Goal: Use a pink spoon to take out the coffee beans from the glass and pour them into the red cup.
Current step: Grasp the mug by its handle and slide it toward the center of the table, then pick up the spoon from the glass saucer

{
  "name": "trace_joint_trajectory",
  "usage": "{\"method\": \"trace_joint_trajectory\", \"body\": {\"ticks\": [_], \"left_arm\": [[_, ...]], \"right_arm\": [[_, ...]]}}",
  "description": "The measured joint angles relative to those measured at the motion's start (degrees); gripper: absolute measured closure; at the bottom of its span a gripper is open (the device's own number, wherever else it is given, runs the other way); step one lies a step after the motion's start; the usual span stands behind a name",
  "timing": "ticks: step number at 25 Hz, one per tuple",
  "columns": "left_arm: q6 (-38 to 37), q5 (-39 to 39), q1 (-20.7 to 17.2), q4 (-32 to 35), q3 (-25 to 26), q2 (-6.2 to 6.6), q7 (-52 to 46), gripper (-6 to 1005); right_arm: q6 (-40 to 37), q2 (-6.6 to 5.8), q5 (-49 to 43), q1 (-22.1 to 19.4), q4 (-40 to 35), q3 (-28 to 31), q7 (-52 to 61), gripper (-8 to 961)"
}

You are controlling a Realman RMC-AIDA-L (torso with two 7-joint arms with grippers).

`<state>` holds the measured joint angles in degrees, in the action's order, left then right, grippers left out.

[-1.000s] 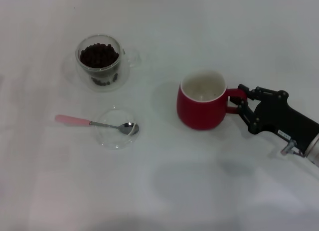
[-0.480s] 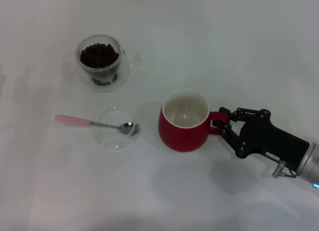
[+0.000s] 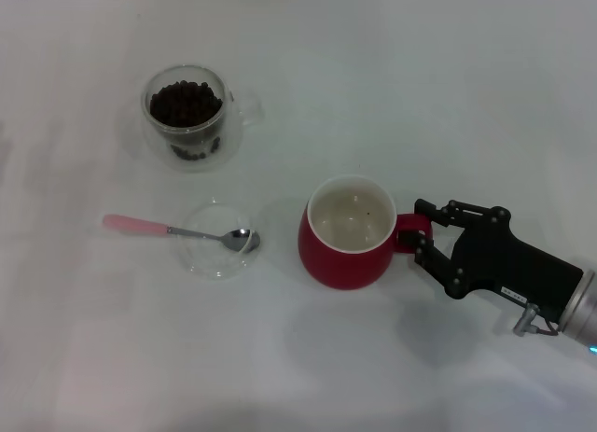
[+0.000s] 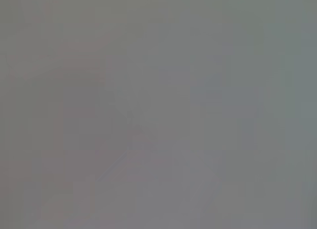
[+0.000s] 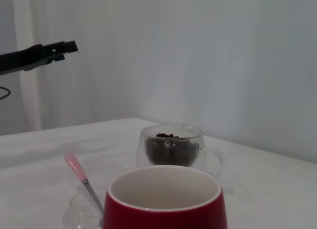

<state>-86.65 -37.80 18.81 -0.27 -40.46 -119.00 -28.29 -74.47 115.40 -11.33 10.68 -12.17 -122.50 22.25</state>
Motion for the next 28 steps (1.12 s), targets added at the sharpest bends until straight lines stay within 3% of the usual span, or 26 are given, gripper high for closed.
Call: {"method": "trace_joint_trajectory", "body": {"ticks": [6, 16, 22, 24, 28], "left_arm": [[-0.06, 0.0, 0.21, 0.0, -0.08, 0.0, 0.0, 170], [0.05, 0.0, 0.21, 0.52, -0.06, 0.0, 0.0, 169], [-1.93, -0.41, -1.01, 0.35, -0.12, -0.11, -2.04, 169], [-3.53, -1.7, -1.52, -0.08, -0.2, -0.29, -4.7, 169], [-5.36, -5.24, -1.94, -1.87, -0.21, -0.39, -14.67, 169]], "right_arm": [[-0.14, -0.09, -0.02, -0.05, 0.4, -0.21, 0.05, 571], [-9.36, -0.27, 0.05, -0.92, 5.36, 0.18, 0.8, 470], [-17.54, -0.61, 1.23, -1.03, 9.7, 1.37, 0.73, 260], [-20.97, -0.98, 1.4, -0.92, 11.34, 3.01, 0.7, 155], [-28.84, -3.29, 1.43, -0.6, 12.76, 7.42, 0.73, 155]]}}
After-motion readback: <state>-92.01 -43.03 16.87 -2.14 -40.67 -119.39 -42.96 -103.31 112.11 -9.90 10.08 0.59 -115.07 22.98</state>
